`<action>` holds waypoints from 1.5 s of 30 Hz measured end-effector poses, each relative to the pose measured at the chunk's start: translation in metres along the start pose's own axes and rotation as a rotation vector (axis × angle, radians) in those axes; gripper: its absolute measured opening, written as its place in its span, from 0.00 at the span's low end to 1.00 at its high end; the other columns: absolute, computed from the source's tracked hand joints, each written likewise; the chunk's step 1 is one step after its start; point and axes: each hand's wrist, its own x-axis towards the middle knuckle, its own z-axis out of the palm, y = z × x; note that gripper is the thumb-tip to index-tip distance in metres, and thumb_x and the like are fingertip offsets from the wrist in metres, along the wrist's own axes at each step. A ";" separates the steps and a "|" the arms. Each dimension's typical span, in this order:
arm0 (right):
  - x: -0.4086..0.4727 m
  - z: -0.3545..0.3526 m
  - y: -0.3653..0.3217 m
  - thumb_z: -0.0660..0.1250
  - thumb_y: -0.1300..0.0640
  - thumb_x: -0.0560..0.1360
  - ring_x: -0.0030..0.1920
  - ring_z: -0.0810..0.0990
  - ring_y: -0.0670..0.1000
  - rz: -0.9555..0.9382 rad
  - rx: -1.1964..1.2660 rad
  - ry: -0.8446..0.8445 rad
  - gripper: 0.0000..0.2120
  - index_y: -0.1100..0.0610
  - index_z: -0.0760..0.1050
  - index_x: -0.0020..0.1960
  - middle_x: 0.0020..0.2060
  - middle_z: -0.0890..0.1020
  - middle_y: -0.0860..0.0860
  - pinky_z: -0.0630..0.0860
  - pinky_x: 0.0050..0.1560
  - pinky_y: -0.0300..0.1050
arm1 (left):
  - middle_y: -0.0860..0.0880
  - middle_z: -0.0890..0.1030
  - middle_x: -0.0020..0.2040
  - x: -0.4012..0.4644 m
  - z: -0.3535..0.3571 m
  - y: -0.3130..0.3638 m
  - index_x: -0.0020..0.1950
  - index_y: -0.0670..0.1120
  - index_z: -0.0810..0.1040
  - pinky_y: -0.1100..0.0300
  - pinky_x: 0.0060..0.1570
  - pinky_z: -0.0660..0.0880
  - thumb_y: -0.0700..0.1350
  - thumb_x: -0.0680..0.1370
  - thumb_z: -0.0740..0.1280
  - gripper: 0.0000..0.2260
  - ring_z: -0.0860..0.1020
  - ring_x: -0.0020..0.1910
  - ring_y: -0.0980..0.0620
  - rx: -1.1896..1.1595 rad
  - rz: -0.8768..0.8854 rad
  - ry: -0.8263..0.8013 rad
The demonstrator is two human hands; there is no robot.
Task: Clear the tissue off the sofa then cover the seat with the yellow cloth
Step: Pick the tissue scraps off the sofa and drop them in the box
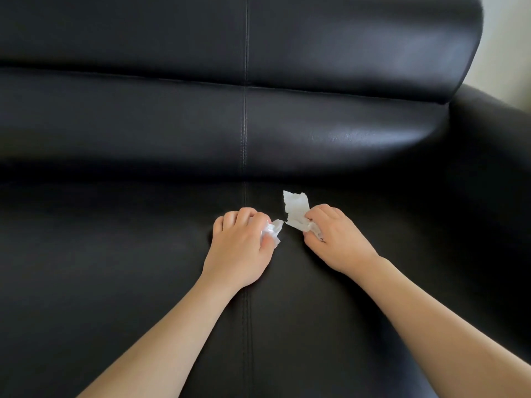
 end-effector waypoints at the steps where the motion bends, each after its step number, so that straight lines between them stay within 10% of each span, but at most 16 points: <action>1: -0.002 -0.002 -0.002 0.61 0.54 0.77 0.58 0.69 0.51 0.020 -0.003 -0.008 0.14 0.54 0.72 0.63 0.56 0.74 0.47 0.67 0.56 0.41 | 0.56 0.72 0.57 0.000 -0.001 0.000 0.56 0.54 0.74 0.55 0.62 0.61 0.51 0.79 0.58 0.09 0.68 0.56 0.50 -0.002 0.001 0.000; 7: -0.002 -0.004 -0.009 0.57 0.55 0.77 0.53 0.68 0.52 0.103 -0.095 -0.062 0.21 0.53 0.67 0.70 0.59 0.74 0.49 0.65 0.61 0.44 | 0.55 0.73 0.57 0.000 -0.002 -0.001 0.56 0.53 0.74 0.55 0.60 0.64 0.49 0.78 0.57 0.10 0.69 0.54 0.50 -0.017 -0.002 0.014; 13: -0.002 0.001 -0.007 0.60 0.55 0.76 0.52 0.65 0.53 0.109 -0.136 0.003 0.09 0.59 0.72 0.53 0.57 0.68 0.49 0.63 0.59 0.44 | 0.55 0.73 0.56 0.000 0.003 -0.004 0.56 0.53 0.75 0.55 0.60 0.62 0.50 0.78 0.59 0.09 0.69 0.55 0.50 -0.028 0.007 0.035; 16: -0.002 0.001 -0.005 0.60 0.53 0.78 0.64 0.65 0.54 0.084 -0.120 -0.053 0.12 0.58 0.73 0.58 0.67 0.66 0.49 0.60 0.64 0.46 | 0.55 0.73 0.57 0.002 0.003 -0.005 0.57 0.53 0.74 0.54 0.61 0.62 0.50 0.78 0.59 0.10 0.69 0.56 0.49 -0.024 0.005 0.027; 24: -0.032 -0.007 -0.022 0.59 0.57 0.79 0.54 0.69 0.54 0.140 -0.074 -0.003 0.18 0.53 0.66 0.69 0.58 0.72 0.50 0.67 0.60 0.47 | 0.49 0.73 0.50 -0.001 -0.005 0.001 0.54 0.47 0.76 0.54 0.44 0.65 0.47 0.78 0.58 0.10 0.66 0.44 0.48 0.079 0.029 0.068; 45: -0.108 -0.132 0.036 0.61 0.55 0.79 0.36 0.76 0.48 0.484 0.406 -0.058 0.05 0.53 0.75 0.47 0.41 0.78 0.49 0.72 0.34 0.41 | 0.48 0.76 0.31 0.028 -0.065 0.152 0.34 0.44 0.66 0.54 0.38 0.74 0.44 0.78 0.61 0.14 0.77 0.31 0.49 -0.336 -0.251 -0.457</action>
